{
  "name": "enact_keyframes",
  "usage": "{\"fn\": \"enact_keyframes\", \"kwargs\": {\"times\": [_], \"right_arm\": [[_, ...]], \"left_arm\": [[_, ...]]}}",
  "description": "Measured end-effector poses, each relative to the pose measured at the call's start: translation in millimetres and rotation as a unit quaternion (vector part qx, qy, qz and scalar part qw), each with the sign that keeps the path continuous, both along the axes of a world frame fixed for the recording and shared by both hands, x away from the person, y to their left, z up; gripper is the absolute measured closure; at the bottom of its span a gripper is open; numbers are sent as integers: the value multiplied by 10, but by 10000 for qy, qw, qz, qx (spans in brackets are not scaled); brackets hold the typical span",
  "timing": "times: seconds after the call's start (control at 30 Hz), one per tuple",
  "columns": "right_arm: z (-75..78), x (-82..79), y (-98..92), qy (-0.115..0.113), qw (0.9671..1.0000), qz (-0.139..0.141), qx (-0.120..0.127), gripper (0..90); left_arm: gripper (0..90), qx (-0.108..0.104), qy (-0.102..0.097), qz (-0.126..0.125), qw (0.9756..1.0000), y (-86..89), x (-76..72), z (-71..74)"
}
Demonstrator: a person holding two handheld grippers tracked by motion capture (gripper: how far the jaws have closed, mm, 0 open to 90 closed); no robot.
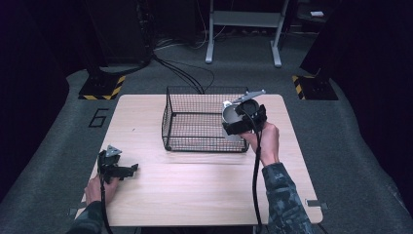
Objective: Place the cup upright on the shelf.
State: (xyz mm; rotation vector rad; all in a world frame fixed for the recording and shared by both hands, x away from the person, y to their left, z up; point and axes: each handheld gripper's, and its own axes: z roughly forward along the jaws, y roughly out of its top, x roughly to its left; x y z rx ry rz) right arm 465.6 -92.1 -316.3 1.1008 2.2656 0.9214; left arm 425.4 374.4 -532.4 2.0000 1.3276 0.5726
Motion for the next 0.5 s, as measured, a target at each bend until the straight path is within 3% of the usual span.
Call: {"fn": "enact_keyframes", "kwargs": {"times": [0.23,0.5], "right_arm": [[53,105,108,55,9999,85,-66,61],[8,280,211,138,9997,89,-180,61]], "left_arm": [[2,-3,22,-3,10000,1,0,3],[2,39,-14,-13,10000,6,5,2]]}}
